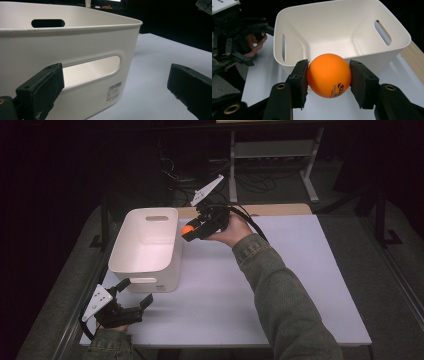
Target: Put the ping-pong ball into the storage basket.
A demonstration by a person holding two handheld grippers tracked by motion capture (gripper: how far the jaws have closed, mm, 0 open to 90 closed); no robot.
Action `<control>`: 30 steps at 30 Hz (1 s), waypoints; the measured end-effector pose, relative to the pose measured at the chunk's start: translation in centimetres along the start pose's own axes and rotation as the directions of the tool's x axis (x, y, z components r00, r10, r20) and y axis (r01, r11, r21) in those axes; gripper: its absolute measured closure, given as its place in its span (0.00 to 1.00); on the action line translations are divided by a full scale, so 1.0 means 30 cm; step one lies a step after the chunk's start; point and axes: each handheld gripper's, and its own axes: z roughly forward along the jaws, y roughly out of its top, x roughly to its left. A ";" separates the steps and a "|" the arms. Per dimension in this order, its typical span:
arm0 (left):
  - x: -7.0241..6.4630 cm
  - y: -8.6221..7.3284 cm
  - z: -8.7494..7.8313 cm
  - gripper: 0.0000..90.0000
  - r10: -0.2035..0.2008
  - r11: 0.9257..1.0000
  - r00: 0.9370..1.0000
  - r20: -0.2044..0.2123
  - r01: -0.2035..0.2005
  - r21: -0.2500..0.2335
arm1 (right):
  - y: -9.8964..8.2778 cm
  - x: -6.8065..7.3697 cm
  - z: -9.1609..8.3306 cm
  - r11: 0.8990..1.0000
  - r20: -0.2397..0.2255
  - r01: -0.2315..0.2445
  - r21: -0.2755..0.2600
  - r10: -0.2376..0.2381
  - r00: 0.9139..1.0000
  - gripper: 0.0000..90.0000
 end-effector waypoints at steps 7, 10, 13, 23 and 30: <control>0.000 0.000 0.000 0.00 -0.001 1.000 1.000 0.002 0.001 -0.001 | 0.028 0.006 0.019 1.000 -0.007 0.011 0.011 -0.011 1.000 0.56; 0.000 0.000 0.000 0.00 -0.001 1.000 1.000 0.002 0.001 -0.001 | 0.040 0.006 0.023 1.000 -0.010 0.018 0.010 -0.018 1.000 0.56; 0.000 0.000 0.000 0.00 -0.002 1.000 1.000 0.002 0.002 -0.002 | 0.053 0.008 0.026 1.000 -0.013 0.023 0.005 -0.023 1.000 0.56; 0.000 0.000 0.000 0.00 -0.001 1.000 1.000 0.005 0.001 0.000 | 0.078 0.021 0.057 0.999 -0.025 0.036 0.012 -0.036 0.999 0.56; 0.000 0.000 0.000 0.00 0.000 1.000 1.000 0.005 0.000 0.001 | 0.094 0.024 0.076 0.999 -0.035 0.047 0.011 -0.046 0.998 0.56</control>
